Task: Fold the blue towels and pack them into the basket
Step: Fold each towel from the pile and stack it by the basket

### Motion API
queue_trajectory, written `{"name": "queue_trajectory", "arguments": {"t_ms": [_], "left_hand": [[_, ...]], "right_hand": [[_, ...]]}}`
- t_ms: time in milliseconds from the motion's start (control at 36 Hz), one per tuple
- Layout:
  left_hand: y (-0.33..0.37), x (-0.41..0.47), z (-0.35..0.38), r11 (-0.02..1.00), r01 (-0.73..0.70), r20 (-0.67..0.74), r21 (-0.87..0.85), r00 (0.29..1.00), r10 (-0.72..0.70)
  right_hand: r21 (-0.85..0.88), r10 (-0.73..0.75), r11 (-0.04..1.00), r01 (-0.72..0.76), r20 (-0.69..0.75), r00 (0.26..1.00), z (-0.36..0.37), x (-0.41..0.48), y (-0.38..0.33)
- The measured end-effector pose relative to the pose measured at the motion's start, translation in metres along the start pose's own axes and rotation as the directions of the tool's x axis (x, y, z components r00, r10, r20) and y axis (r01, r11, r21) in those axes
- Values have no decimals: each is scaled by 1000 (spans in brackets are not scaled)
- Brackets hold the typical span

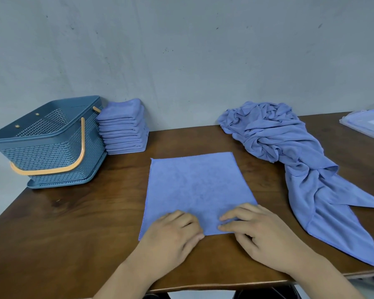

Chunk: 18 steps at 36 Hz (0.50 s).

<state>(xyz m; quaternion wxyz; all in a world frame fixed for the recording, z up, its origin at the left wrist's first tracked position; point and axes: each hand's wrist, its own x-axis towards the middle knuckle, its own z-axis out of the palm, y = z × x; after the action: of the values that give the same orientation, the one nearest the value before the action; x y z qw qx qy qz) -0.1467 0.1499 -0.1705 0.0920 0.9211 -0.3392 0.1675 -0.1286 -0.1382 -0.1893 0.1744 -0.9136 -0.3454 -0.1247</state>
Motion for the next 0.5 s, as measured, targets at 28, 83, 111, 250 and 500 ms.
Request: {"name": "queue_trajectory", "arguments": {"t_ms": [28, 83, 111, 250, 500], "left_hand": [[1, 0, 1, 999, -1, -12, 36, 1000, 2], [4, 1, 2, 998, 30, -38, 62, 999, -27], [5, 2, 2, 997, 59, -46, 43, 997, -57], [4, 2, 4, 995, 100, -23, -10, 995, -100], [23, 34, 26, 985, 148, -129, 85, 982, -136]], "right_hand": [[4, 1, 1000, -1, -7, 1000, 1, 1, -1], [-1, 10, 1000, -10, -16, 1000, 2, 2, -2], [-3, 20, 1000, -20, -25, 999, 2, 3, -3], [-44, 80, 995, -86, -133, 988, -1, 6, -6], [-50, 92, 994, -98, -114, 989, -2, 4, -6]]}}
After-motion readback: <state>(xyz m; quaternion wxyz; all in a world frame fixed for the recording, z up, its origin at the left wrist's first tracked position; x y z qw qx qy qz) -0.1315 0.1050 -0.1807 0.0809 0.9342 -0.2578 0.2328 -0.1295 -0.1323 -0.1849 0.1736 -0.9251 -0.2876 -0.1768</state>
